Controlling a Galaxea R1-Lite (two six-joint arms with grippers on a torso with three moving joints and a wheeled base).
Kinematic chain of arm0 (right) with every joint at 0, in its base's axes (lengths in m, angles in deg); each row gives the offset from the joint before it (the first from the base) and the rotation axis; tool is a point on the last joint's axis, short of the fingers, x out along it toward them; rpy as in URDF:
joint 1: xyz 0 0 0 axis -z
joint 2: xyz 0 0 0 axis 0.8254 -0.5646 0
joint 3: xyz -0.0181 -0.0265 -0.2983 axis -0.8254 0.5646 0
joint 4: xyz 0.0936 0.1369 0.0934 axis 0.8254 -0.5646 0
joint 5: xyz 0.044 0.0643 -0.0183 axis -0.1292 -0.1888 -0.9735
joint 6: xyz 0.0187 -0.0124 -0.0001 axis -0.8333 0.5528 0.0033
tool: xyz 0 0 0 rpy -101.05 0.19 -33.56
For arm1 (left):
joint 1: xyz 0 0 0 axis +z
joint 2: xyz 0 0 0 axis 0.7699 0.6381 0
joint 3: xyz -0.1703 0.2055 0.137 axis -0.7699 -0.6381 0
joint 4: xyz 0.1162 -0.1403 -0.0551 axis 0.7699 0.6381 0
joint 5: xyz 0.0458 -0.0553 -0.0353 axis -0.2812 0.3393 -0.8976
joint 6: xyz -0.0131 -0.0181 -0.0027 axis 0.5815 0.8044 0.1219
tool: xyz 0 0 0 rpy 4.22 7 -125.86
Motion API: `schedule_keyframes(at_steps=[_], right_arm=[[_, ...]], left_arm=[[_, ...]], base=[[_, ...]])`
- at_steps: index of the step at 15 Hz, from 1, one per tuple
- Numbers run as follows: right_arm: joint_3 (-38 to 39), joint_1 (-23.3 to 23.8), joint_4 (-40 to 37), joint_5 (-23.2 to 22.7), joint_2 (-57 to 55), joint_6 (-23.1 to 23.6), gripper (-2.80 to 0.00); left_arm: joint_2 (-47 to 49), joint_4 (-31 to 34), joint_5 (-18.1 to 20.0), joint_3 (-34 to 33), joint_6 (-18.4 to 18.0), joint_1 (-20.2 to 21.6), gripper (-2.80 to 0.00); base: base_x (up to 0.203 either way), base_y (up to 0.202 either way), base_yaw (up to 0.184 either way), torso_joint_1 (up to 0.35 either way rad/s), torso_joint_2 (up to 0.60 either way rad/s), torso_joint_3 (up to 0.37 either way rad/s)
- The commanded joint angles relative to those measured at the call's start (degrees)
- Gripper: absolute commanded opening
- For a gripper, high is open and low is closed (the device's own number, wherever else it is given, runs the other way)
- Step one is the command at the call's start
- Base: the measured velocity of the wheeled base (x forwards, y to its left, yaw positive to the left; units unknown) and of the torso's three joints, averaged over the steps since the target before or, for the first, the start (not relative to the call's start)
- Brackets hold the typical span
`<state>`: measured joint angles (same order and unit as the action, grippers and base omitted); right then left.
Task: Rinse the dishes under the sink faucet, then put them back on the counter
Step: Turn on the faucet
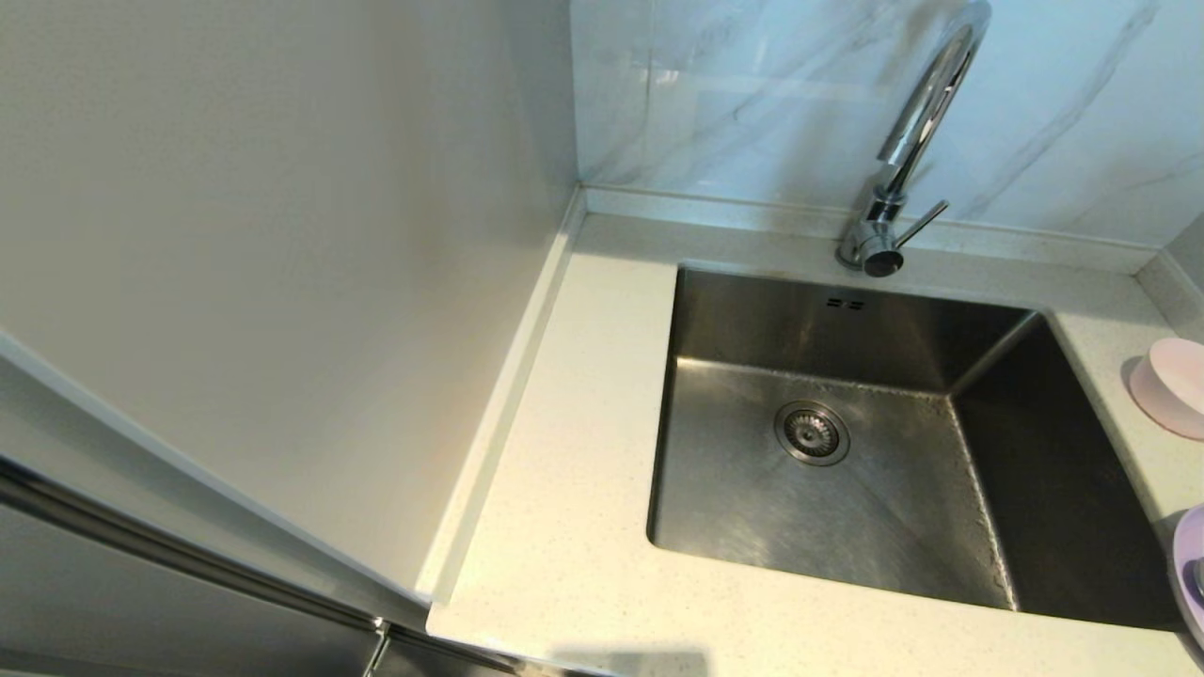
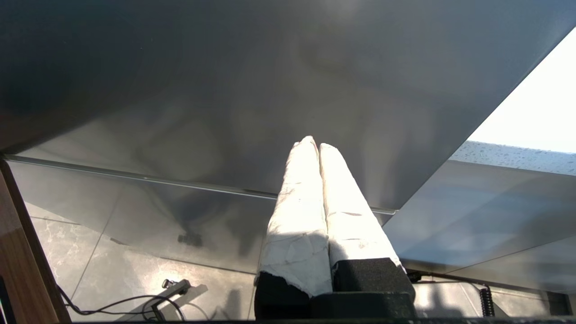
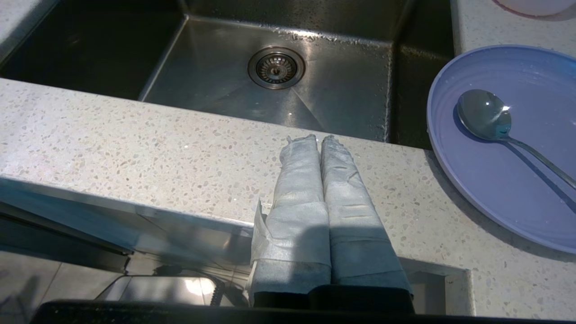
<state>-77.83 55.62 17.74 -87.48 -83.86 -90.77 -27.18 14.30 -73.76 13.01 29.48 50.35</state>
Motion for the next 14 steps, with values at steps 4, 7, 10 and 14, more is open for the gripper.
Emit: schedule_keyframes(at_steps=[4,7,10,14], right_arm=[[0.5,0.0,-0.1,-0.3,-0.1,0.3,-2.80],[0.4,0.0,0.0,-0.1,-0.1,0.4,-2.80],[-2.5,0.0,-0.2,-0.3,-0.1,0.1,-2.80],[-6.5,0.0,-0.3,-0.4,-2.9,-0.1,-2.80]], left_arm=[[0.0,0.0,0.0,0.0,0.0,0.0,-2.80],[0.0,0.0,0.1,0.0,0.0,0.0,-2.80],[0.0,0.0,0.0,0.0,0.0,0.0,-2.80],[0.0,0.0,0.0,0.0,0.0,0.0,-2.80]], base=[[0.000,0.000,0.000,0.000,0.00,0.000],[0.000,0.000,0.000,0.000,0.00,0.000],[0.000,0.000,0.000,0.000,0.00,0.000],[0.000,0.000,0.000,0.000,0.00,0.000]])
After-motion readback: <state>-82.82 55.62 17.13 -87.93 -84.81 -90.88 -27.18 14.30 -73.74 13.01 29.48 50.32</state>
